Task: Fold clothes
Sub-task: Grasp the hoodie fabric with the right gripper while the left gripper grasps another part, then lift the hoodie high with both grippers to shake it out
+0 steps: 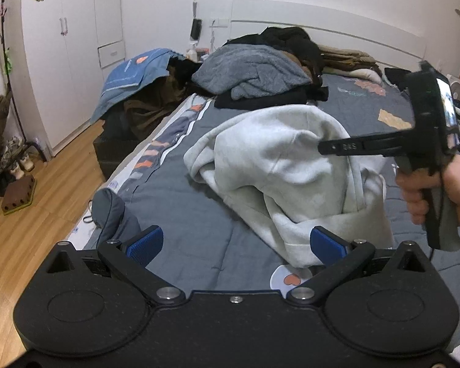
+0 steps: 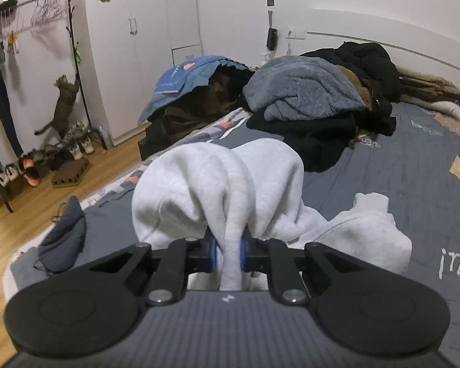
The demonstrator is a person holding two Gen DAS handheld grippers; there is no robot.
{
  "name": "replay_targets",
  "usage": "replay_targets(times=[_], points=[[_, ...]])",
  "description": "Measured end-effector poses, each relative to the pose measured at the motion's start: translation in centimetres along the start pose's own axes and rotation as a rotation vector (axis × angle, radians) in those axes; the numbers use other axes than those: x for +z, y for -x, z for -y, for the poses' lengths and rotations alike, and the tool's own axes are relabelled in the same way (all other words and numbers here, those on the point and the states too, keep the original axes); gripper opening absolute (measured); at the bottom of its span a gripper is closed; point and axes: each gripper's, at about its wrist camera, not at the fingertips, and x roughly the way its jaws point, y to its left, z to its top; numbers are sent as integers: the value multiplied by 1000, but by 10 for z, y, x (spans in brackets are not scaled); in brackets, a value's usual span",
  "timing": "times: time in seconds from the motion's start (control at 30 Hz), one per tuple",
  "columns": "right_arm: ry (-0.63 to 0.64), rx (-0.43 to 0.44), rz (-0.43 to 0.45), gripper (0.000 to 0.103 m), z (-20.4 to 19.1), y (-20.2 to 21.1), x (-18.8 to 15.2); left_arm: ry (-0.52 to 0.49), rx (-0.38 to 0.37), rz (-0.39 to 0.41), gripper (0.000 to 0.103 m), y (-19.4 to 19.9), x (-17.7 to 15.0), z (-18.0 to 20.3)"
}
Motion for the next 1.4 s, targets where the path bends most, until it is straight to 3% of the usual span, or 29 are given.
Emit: replay_targets(times=[0.13, 0.4, 0.7, 0.83, 0.9, 0.93, 0.97, 1.1, 1.2, 1.4], points=[[-11, 4, 24, 12, 9, 30, -1, -56, -18, 53, 103, 3, 9, 4], [-36, 6, 94, 12, 39, 121, -11, -261, -118, 157, 103, -2, 24, 39], [-50, -38, 137, 12, 79, 222, -23, -549, -259, 245, 103, -19, 0, 137], [-45, -35, 103, 12, 84, 240, -48, -665, -338, 250, 102, -30, -21, 176], [-59, -36, 87, 12, 86, 244, -61, -688, -379, 241, 66, -37, -30, 189], [-57, -37, 81, 12, 87, 243, -67, -673, -400, 213, 34, -41, -31, 192], [-55, -38, 76, 12, 87, 243, -74, -643, -418, 178, 24, -45, -32, 191], [-45, -42, 53, 14, 88, 241, -99, -642, -418, 118, 18, -48, -36, 187], [-19, -39, 51, 17, 83, 240, -109, -582, -434, 107, 15, -38, -25, 171], [76, -55, 102, 48, 64, 245, -128, -525, -429, 138, 14, -1, 7, 157]])
